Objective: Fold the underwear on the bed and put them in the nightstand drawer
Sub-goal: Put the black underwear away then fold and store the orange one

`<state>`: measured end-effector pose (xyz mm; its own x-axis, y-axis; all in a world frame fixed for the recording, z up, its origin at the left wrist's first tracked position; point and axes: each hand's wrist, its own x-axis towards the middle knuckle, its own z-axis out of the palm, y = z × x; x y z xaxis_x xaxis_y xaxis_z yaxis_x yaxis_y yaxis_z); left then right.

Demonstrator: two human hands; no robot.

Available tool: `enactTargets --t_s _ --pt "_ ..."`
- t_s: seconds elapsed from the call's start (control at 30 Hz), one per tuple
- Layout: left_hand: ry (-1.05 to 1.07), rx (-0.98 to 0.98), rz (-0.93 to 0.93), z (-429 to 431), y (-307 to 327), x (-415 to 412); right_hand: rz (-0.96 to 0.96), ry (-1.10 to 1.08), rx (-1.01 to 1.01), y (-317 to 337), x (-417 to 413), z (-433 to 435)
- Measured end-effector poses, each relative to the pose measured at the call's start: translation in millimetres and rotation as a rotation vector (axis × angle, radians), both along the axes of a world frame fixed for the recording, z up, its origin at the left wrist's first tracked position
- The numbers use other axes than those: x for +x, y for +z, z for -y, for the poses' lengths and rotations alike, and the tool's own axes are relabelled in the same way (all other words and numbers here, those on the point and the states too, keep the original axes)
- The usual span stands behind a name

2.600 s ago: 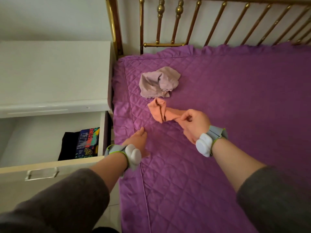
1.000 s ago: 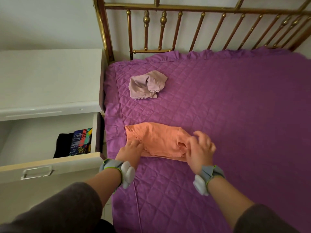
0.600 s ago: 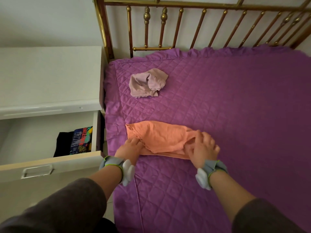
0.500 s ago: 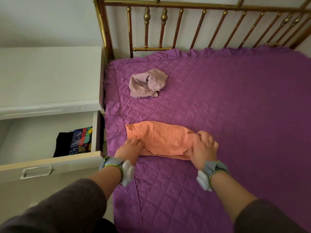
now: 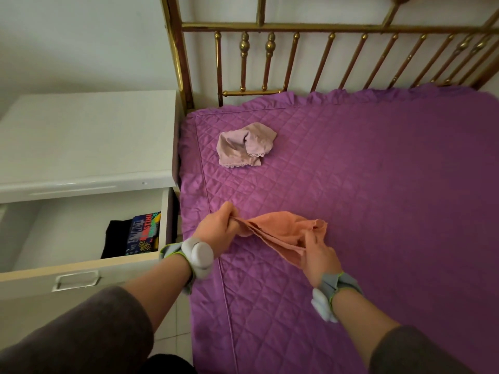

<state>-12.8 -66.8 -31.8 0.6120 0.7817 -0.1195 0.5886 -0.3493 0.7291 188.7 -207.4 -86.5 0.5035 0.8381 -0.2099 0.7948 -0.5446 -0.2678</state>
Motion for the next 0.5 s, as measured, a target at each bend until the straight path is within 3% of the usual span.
enactTargets --t_s 0.17,0.27,0.37,0.43,0.5 --pt "-0.228 0.004 -0.265 -21.0 20.7 -14.8 -0.04 -0.009 0.188 34.1 30.2 -11.3" --pt "-0.189 -0.001 -0.189 -30.6 38.4 -9.0 0.005 -0.053 0.267 62.5 35.7 -24.9" --pt "-0.206 -0.005 -0.136 -31.9 62.1 6.0 -0.133 0.106 0.445 81.1 12.1 -30.8" --pt "-0.255 -0.008 -0.102 -30.0 76.1 14.7 -0.179 0.265 0.392 78.6 -6.8 -33.6" --pt "-0.276 -0.002 -0.041 -30.2 90.6 18.6 -0.075 0.389 0.289 69.6 -14.8 -38.0"
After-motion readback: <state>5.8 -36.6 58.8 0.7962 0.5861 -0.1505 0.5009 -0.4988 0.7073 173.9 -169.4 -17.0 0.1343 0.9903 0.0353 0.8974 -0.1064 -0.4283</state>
